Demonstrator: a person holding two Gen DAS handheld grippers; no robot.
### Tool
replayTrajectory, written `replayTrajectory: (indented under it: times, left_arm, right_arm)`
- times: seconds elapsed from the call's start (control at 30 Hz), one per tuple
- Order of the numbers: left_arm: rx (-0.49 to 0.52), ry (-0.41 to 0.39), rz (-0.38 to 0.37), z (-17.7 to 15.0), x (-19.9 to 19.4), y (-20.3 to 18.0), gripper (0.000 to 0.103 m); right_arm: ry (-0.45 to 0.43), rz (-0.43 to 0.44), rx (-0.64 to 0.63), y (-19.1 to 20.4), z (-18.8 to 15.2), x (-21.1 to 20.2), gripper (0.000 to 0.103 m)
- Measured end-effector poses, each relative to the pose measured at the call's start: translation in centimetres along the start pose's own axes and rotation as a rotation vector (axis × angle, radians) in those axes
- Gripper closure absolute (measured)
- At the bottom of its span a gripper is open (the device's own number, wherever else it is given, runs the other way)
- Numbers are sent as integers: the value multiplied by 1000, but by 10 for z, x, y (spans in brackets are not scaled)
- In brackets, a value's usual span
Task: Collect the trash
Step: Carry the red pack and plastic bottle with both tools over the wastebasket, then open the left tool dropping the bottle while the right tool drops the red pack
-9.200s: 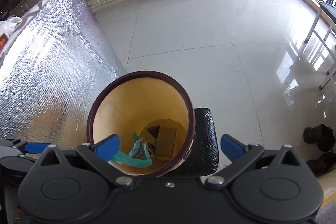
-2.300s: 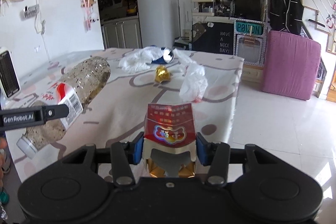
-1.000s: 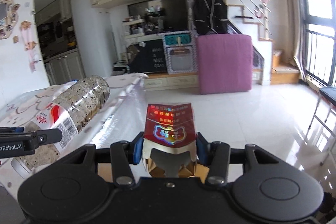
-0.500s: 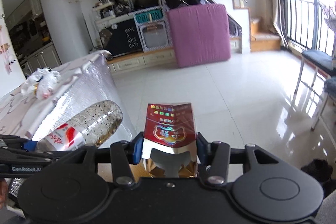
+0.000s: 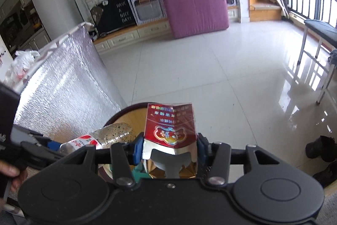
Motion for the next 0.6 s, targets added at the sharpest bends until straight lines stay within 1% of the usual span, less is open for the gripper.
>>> replayTrajectory:
  times: [0.13,0.2,0.27,0.4,0.53,0.6]
  left_arm:
    - [-27,91,-31,13,31,12,41]
    - [-31,117,-26,22,43,11,41]
    - [-28,139,-21,24,56,11,41]
    - [-19,176,-11,36,79,9,41]
    - [-16,181,10,43,97,12,39]
    - [-27,187,3,42,103,14,39]
  right_arm:
    - [36,5,-16,0,2,22,53]
    - [53,6,-24,0,3,33,52]
    - [70,11,-29,0,2,42,53]
    - [107,22,-50,3,2,58,52]
    - [155,71,-44,9,1,78,52]
    - [181,83,-30,12,2,91,52]
Point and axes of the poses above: each gripper's, at about its wrist camera, not at the fingertips, and x roughly the way its jaws point, y to its left, z to its top, the point moved 10 cm from there along x, roughly the way its jaws point, and after that the axes turned 4 degrees about y, right-handed, at the moved point
